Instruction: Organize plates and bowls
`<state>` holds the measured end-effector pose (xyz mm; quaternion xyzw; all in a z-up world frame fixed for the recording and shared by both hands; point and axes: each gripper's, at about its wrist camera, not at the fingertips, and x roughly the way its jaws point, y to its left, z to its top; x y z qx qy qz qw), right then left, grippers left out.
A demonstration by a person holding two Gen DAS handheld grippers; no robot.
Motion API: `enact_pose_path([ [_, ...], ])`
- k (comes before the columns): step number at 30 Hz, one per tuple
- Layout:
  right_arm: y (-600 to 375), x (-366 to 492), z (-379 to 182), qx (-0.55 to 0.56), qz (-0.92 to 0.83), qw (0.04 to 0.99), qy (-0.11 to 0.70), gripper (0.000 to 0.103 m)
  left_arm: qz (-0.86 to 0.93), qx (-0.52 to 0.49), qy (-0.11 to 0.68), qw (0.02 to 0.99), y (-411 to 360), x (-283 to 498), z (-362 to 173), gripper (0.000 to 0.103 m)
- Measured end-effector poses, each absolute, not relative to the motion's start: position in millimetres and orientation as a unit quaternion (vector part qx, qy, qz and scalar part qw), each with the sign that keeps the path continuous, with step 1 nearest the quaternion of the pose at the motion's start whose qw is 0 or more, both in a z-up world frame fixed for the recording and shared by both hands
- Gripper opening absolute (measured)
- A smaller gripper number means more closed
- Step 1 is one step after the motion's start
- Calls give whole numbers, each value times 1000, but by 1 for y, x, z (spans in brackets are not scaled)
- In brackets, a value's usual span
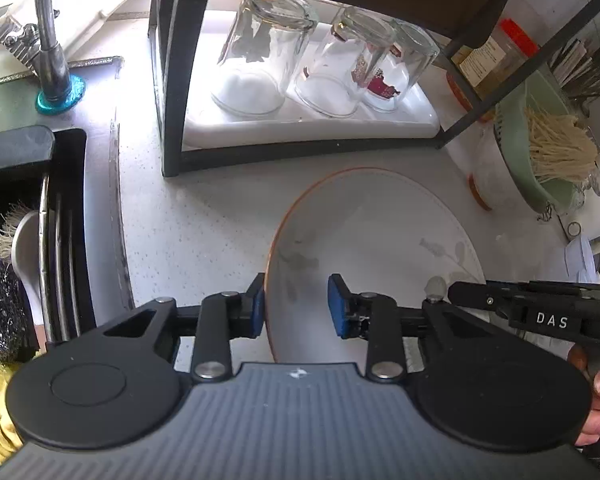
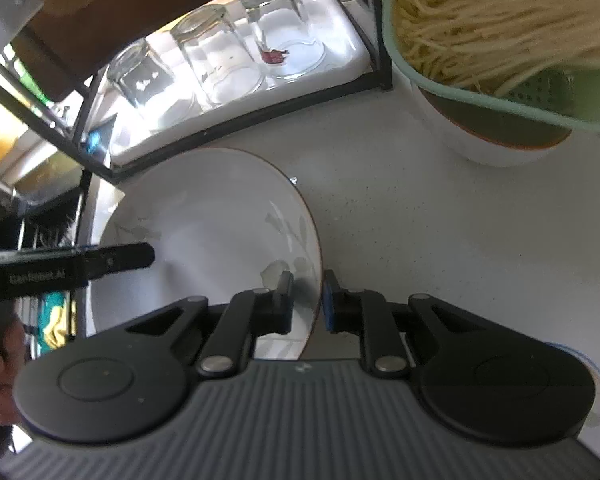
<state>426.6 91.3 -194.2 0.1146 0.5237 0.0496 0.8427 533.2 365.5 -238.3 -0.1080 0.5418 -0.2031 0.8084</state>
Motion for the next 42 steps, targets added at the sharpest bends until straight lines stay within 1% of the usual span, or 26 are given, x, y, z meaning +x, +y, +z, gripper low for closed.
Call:
enact_pose_path([
  [2, 91, 428, -195, 115, 51, 842, 524, 18, -202, -116, 541, 808, 367, 534, -239, 36],
  [5, 88, 428, -194, 123, 54, 838, 529, 16, -202, -156, 550, 796, 375, 536, -241, 36],
  [7, 86, 424, -192, 129, 58, 839, 525, 15, -203, -157, 553, 793, 376, 535, -238, 36],
  [10, 84, 416, -181, 125, 67, 843, 518, 15, -206, -152, 540, 802, 373, 527, -223, 36],
  [15, 73, 397, -163, 137, 74, 847, 508, 15, -202, -176, 540, 798, 367, 516, -198, 36],
  [20, 58, 374, -143, 150, 81, 854, 491, 15, -227, -163, 526, 803, 354, 503, -169, 36],
  [23, 50, 359, -132, 152, 85, 860, 480, 15, -245, -136, 512, 812, 339, 495, -150, 36],
  [31, 20, 328, -117, 167, 83, 878, 442, 15, -255, -118, 492, 824, 306, 467, -123, 36],
  [35, 6, 314, -114, 167, 84, 881, 435, 15, -257, -115, 493, 823, 291, 453, -119, 36],
  [42, -13, 295, -122, 161, 94, 876, 444, 15, -243, -118, 503, 821, 270, 430, -132, 36],
])
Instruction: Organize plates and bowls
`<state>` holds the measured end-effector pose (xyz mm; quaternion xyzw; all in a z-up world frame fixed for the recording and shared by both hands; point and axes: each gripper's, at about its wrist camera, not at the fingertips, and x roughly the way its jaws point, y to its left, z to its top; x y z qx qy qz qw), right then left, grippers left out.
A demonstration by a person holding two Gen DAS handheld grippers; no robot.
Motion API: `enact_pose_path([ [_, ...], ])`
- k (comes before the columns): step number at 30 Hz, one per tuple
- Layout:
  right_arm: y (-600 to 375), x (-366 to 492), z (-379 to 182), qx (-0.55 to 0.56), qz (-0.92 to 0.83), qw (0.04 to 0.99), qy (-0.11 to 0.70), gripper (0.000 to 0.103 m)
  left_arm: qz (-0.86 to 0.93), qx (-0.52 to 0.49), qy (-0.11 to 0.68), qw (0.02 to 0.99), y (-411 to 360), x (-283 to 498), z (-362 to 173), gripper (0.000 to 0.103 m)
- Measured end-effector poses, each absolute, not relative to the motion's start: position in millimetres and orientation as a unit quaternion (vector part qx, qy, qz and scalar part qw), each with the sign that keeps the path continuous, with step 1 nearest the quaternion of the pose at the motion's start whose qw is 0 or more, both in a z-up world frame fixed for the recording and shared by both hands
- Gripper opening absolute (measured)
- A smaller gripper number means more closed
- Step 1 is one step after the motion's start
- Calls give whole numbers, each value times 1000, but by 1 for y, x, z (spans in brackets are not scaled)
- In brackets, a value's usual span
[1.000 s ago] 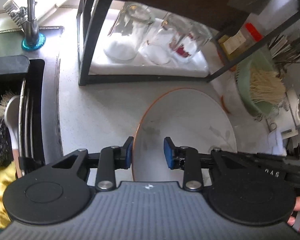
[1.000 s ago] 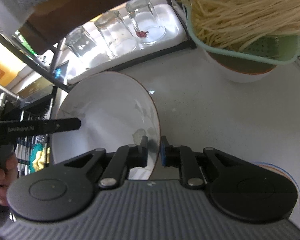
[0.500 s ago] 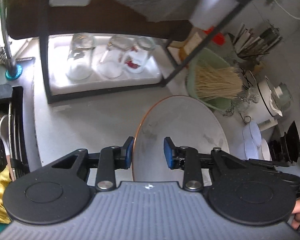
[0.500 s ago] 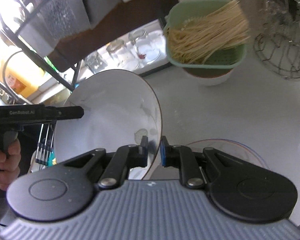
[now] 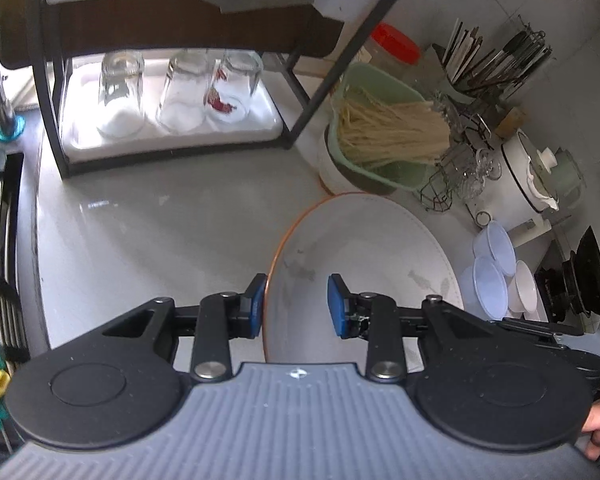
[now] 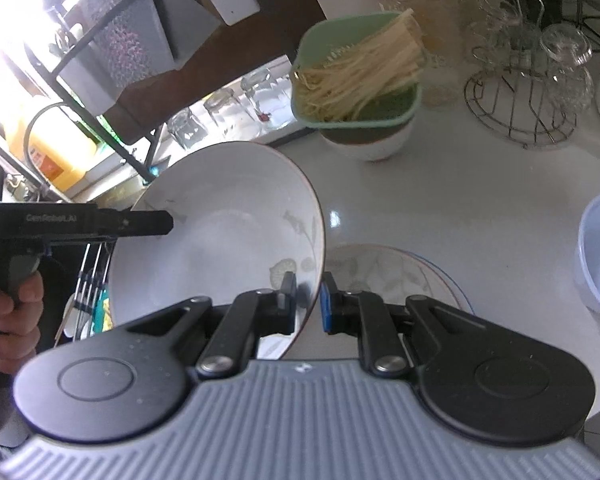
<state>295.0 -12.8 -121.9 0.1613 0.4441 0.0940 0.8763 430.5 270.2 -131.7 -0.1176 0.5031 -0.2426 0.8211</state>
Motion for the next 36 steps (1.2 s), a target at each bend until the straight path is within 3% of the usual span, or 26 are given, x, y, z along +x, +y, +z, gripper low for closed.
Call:
enact_pose_path([
  [18, -49, 279, -170, 181, 109, 838, 504, 16, -192, -89, 546, 811, 223, 395, -173, 36],
  [36, -68, 278, -188, 163, 108, 838, 509, 17, -144, -9, 552, 821, 175, 388, -189, 38],
])
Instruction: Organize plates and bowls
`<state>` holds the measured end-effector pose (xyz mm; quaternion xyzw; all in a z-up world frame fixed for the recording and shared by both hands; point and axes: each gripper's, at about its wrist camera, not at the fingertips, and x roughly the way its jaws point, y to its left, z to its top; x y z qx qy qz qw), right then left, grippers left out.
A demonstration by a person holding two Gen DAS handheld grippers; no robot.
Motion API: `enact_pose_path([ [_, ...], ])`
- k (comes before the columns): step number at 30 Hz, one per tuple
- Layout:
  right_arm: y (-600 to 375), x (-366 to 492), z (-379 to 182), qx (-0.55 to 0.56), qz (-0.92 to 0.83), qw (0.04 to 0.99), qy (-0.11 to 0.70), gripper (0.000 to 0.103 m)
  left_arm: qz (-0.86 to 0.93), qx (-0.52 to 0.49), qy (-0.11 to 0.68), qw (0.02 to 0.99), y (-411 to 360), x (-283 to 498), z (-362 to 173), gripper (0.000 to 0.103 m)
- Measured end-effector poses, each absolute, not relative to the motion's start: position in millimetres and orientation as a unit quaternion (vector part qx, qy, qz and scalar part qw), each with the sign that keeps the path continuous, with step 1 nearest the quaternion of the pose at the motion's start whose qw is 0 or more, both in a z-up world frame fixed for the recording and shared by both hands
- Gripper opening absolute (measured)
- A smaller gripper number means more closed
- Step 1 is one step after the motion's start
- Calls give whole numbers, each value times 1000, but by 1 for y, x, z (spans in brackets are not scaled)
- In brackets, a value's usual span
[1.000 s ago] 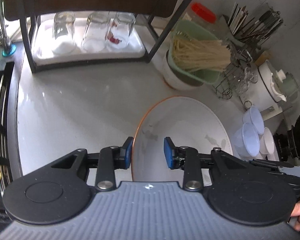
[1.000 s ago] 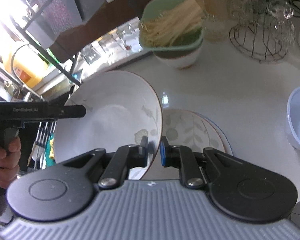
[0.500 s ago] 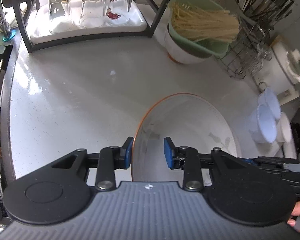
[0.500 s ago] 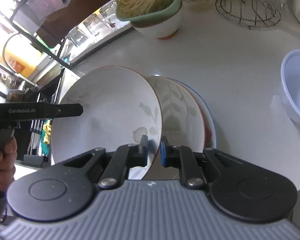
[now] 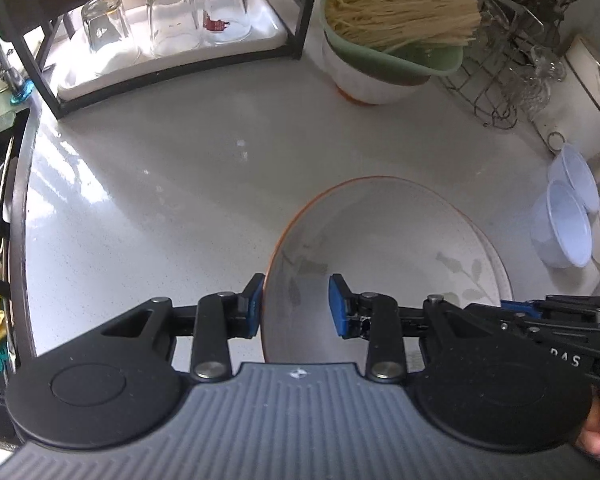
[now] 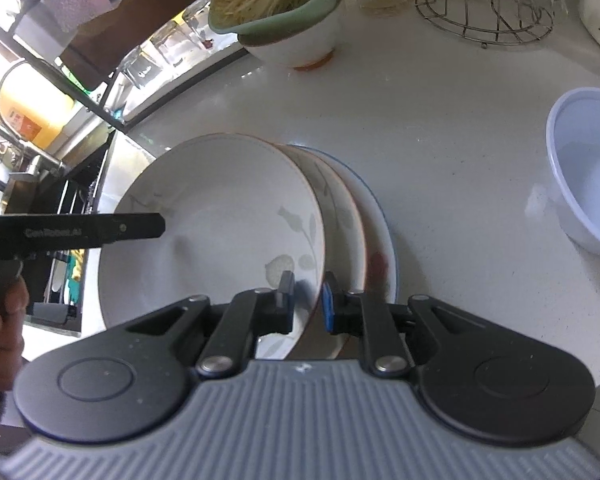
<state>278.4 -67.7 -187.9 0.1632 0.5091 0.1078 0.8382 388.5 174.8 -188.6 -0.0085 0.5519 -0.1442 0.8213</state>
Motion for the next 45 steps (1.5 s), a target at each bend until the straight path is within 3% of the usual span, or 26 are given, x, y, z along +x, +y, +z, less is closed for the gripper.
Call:
enact_pose_path([
  [34, -90, 288, -161, 138, 110, 836, 519, 18, -64, -71, 529, 843, 150, 358, -154, 42],
  [45, -102, 275, -129, 118, 129, 873, 456, 18, -83, -89, 491, 863, 135, 350, -121, 43],
])
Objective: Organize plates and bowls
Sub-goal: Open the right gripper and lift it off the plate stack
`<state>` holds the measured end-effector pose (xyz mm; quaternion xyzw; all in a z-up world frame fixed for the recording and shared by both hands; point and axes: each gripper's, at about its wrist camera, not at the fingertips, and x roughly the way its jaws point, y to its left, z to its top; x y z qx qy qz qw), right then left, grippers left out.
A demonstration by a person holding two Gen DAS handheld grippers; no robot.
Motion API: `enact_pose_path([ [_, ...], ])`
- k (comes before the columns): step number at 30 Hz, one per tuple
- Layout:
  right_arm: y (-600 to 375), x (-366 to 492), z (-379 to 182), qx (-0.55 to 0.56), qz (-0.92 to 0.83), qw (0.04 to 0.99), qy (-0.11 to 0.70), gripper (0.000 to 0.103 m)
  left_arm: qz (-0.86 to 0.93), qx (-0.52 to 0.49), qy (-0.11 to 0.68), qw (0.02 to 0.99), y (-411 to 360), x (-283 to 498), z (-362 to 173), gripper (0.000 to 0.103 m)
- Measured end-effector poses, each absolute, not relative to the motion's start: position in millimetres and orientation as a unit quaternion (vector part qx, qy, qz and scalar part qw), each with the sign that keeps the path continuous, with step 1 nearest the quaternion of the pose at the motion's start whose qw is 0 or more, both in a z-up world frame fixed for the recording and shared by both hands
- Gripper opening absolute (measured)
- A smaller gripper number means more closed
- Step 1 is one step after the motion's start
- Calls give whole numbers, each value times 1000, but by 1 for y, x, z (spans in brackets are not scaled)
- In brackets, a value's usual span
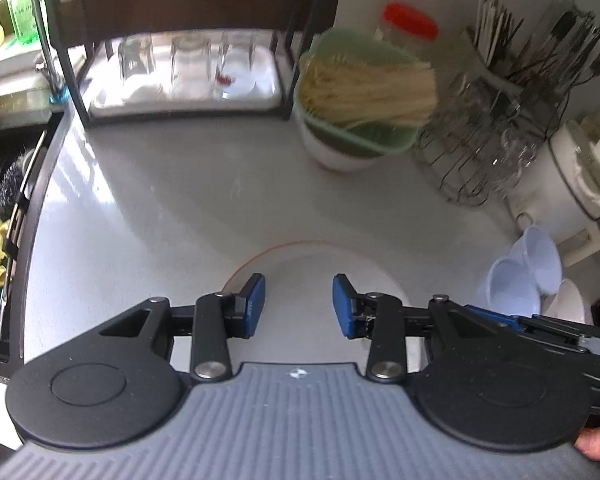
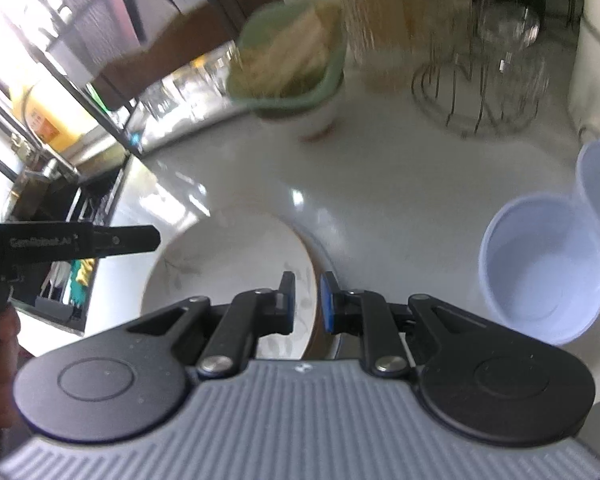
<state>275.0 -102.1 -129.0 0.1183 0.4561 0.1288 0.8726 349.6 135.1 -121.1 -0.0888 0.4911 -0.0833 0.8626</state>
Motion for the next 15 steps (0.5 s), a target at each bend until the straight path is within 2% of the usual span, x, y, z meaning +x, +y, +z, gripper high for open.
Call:
enact_pose_path([
  [6, -121, 261, -91, 116, 132, 901, 397, 18, -88, -129, 452, 878, 129, 337, -86, 43],
  [15, -144, 227, -47, 116, 129, 929, 326, 18, -91, -130, 386, 909, 106, 300, -34, 43],
])
